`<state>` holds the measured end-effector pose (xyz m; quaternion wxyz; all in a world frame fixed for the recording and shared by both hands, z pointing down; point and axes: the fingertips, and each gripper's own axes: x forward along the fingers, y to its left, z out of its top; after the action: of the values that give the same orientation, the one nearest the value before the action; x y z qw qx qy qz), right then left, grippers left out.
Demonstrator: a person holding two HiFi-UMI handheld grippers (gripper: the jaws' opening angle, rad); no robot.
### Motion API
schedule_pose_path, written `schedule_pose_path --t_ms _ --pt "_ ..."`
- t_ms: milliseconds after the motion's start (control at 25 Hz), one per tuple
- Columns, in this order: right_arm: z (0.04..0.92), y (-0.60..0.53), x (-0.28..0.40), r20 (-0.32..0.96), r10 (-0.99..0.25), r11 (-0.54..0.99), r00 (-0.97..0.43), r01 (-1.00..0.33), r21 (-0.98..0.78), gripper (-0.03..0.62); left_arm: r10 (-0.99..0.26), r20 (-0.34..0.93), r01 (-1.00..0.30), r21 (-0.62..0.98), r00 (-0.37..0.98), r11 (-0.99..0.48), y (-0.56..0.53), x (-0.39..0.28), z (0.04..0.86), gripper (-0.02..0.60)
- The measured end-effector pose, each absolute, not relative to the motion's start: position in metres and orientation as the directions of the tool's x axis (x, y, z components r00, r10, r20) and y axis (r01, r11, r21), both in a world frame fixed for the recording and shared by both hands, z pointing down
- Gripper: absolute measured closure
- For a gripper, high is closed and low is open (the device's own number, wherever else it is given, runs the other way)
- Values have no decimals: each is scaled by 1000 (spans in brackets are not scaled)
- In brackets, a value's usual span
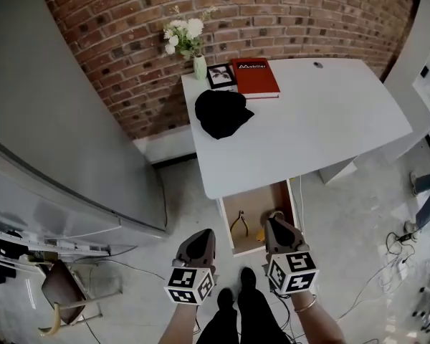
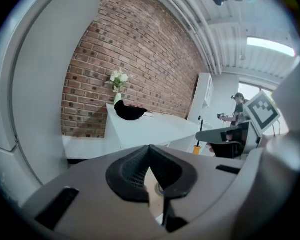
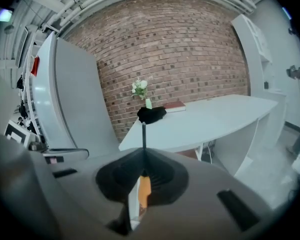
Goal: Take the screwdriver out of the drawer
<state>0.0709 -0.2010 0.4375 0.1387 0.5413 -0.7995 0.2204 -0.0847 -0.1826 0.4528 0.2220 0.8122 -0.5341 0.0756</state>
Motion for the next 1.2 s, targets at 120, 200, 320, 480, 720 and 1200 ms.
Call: schedule_pose_path --t_ms 120,200,320,480,720,1200 --pt "415 -188 77 435 -821 314 -370 -929 -197 580 -832 346 -895 271 433 -353 -178 -80 439 589" --pt "403 -179 80 418 -832 309 -364 -931 -196 580 -833 335 -893 262 441 -367 -175 -79 430 589" --pt "386 -164 83 402 -843 306 -358 -933 -190 580 -831 323 -888 255 452 -383 -169 -78 419 589" --pt "368 -148 84 381 -857 302 -348 -937 -176 580 -828 310 -881 249 466 -403 -159 -78 409 589" --pt "350 -129 87 346 -878 288 -330 -943 -169 580 -819 301 -870 237 488 -432 -145 -81 398 589" --pt "339 -106 84 326 -896 274 -302 -953 -130 580 -809 293 -859 224 510 -461 -128 -85 390 589"
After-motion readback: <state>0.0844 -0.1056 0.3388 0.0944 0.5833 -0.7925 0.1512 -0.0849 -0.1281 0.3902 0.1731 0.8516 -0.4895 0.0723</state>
